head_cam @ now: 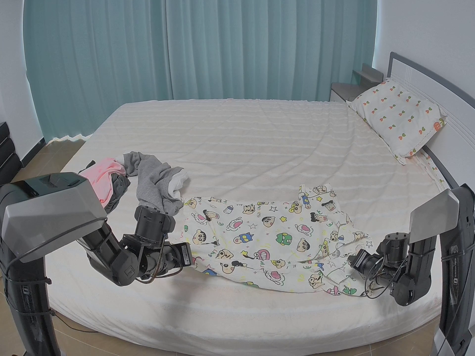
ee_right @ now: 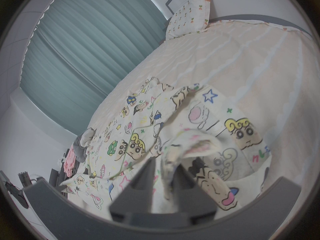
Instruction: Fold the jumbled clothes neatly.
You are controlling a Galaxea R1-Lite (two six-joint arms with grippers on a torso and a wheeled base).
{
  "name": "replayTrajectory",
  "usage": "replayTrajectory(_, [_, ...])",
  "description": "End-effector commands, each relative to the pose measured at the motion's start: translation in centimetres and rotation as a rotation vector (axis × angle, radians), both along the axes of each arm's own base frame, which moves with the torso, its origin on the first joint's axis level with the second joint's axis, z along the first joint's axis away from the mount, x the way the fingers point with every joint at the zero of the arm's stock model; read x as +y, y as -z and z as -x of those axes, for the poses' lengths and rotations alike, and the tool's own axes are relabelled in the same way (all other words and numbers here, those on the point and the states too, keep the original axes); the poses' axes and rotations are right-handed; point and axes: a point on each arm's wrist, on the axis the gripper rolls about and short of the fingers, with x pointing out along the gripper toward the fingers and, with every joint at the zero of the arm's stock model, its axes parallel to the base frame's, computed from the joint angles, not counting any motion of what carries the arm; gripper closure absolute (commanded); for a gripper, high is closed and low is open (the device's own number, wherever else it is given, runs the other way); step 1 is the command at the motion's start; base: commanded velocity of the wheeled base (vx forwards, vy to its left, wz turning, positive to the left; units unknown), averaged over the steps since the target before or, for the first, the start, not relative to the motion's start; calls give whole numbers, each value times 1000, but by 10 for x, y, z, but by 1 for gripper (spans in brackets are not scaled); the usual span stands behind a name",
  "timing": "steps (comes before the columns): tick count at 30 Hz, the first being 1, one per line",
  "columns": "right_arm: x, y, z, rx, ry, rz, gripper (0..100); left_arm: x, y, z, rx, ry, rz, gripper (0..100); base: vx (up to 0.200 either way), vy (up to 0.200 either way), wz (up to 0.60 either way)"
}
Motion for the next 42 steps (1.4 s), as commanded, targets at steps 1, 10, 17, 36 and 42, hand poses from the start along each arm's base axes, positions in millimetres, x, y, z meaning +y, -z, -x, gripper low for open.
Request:
replayTrajectory(1, [-4,-33,4,-83,22,-21,100,0,-4,2,-9,1,0,100,0,0,0])
replayTrajectory(10, [-17,-90,15,-248,71,-43,100,-3,-22,10,-99,-5,66,100,0,0,0])
replayTrajectory(17, [-21,-129,36,-354,77,-44,100,-8,-30,37,-137,33,101,100,0,0,0])
replayTrajectory(36, [-26,-150,74,-308,44,-10,100,-6,-30,45,-241,-82,336,100,0,0,0])
replayTrajectory(42, [-27,-144,78,-274,36,-4,100,-18,-24,68,-257,100,273,100,0,0,0])
